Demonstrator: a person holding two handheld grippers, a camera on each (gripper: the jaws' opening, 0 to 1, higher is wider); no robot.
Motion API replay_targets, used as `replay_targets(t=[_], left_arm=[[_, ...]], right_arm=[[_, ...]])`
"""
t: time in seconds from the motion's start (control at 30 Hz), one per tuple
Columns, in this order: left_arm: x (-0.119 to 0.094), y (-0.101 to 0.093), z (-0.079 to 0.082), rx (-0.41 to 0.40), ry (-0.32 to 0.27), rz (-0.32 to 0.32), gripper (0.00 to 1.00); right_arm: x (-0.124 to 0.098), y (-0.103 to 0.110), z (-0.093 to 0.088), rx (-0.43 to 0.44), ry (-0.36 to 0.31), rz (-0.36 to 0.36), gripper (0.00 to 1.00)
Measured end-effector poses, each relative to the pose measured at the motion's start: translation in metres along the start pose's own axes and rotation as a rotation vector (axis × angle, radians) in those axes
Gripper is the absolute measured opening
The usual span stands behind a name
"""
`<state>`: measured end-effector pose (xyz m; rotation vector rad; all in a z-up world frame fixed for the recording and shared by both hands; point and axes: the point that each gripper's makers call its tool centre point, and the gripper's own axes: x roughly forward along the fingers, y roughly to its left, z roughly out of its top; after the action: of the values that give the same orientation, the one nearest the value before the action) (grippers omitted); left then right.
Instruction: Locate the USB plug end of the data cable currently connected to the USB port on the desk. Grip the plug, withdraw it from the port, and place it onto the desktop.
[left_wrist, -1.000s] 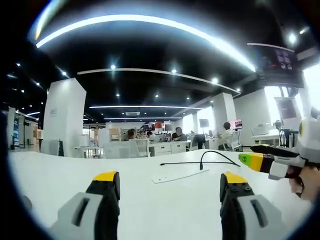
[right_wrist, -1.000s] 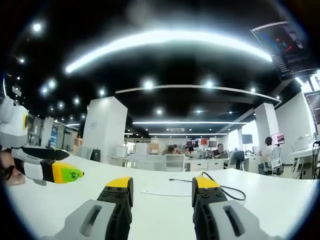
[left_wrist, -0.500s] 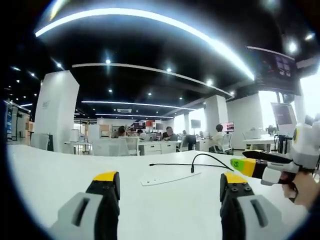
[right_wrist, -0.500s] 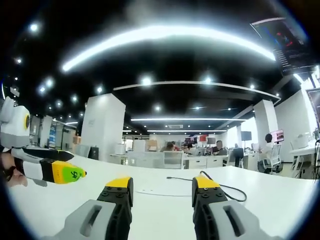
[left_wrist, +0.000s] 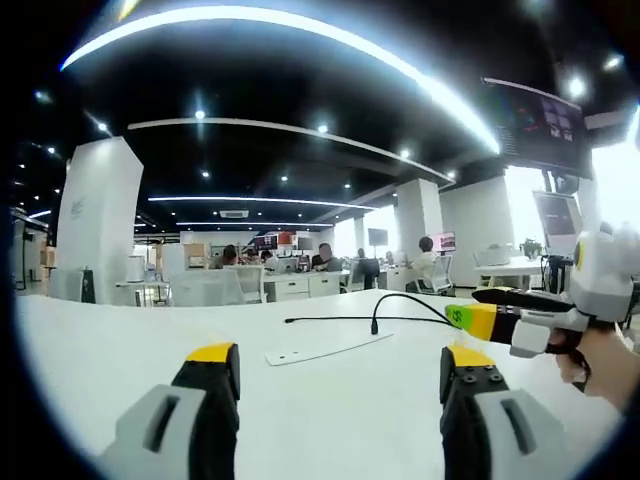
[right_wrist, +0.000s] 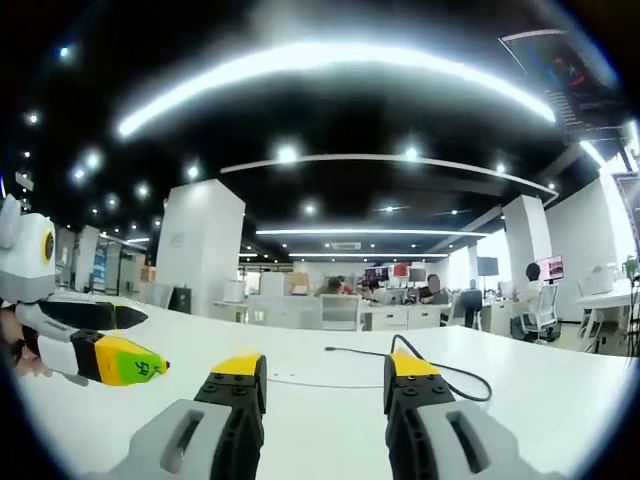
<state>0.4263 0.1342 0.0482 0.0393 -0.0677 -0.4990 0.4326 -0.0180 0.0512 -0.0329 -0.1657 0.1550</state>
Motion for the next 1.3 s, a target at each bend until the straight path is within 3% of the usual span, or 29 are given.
replay_targets(t=[0.57, 0.73, 1.1, 1.3], left_arm=[[0.02, -0.01, -0.004, 0.002, -0.004, -0.088, 0.87], [0.028, -0.014, -0.009, 0.001, 0.013, -0.105, 0.87], [0.052, -0.009, -0.008, -0.016, 0.013, -0.106, 0.87], [0.062, -0.007, -0.014, -0.028, 0.019, -0.112, 0.86]], right_arm=[[0.024, -0.001, -0.009, -0.003, 0.027, 0.009, 0.48], [0.037, -0.004, -0.019, -0.016, 0.048, 0.001, 0.48], [0.057, -0.014, -0.026, -0.071, 0.074, -0.005, 0.47], [0.068, -0.019, -0.035, -0.059, 0.083, -0.009, 0.47]])
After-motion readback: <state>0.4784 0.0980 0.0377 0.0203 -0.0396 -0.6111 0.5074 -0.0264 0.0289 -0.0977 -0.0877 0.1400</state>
